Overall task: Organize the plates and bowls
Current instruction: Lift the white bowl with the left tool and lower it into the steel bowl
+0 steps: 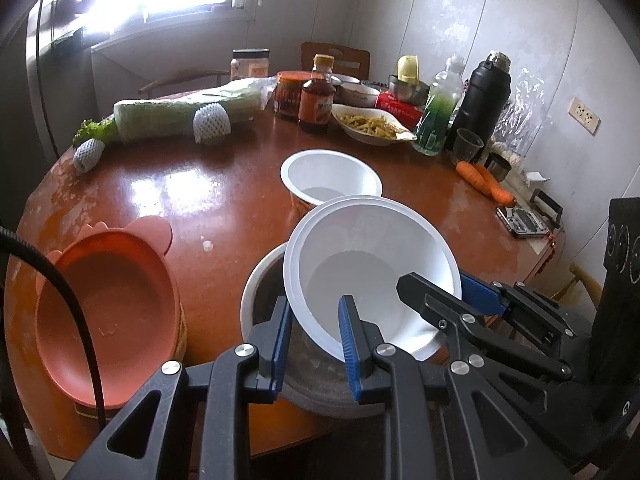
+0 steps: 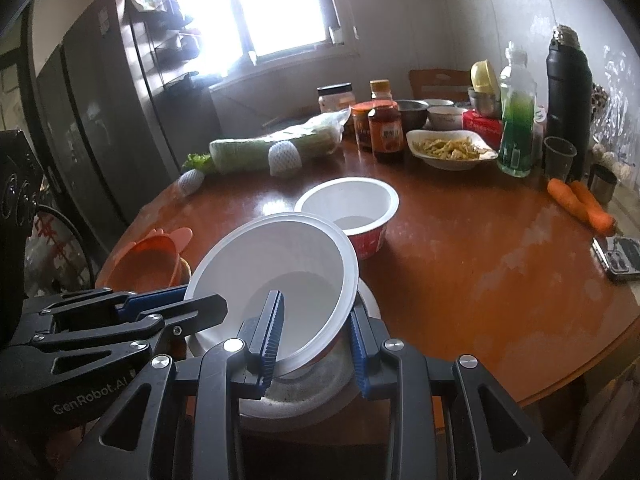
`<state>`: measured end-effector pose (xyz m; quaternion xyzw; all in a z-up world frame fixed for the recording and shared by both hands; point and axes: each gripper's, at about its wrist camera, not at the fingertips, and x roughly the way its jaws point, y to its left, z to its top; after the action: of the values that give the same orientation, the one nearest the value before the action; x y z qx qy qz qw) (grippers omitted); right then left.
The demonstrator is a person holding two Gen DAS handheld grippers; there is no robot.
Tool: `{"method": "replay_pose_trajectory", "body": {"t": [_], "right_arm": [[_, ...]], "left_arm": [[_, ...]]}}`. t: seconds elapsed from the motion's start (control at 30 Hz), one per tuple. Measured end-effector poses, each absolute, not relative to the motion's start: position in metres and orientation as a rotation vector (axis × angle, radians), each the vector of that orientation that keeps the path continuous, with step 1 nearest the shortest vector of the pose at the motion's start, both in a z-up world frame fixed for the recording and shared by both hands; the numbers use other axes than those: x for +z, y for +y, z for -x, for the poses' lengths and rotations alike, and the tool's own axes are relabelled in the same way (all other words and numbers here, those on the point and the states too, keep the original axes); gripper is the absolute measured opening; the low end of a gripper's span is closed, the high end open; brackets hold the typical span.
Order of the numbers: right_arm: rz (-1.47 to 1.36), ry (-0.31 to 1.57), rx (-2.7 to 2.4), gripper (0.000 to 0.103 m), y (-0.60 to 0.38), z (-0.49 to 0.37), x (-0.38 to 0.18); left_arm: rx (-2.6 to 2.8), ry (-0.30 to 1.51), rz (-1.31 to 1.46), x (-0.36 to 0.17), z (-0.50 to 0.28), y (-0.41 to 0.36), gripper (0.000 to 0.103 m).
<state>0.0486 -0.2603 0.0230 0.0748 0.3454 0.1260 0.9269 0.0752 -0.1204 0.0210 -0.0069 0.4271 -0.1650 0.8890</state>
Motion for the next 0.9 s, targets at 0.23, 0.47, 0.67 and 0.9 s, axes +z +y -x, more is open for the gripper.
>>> {"method": "replay_pose_trajectory", "body": {"t": [0.23,0.47,0.67,0.9], "right_arm": [[-0.156,0.743,0.258,0.033,-0.259,-0.052,0.008],[-0.155,0.760,0.260,0.033,-0.260,-0.054,0.001],[-0.146,0.773,0.266,0.033,-0.258,-0.054,-0.003],[-0.136,0.783,0.264,0.033,-0.256,-0.057,-0.007]], "left_arm": [[-0.333,0.924,0.005,0.007,-0.080,-0.122,0.024],[-0.330,0.938,-0.006,0.002,-0.081,-0.123,0.024],[-0.320,0.954,-0.016,-0.004,-0.081,-0.123,0.024],[-0.309,0.962,-0.028,-0.006,-0.082,-0.123,0.024]]}}
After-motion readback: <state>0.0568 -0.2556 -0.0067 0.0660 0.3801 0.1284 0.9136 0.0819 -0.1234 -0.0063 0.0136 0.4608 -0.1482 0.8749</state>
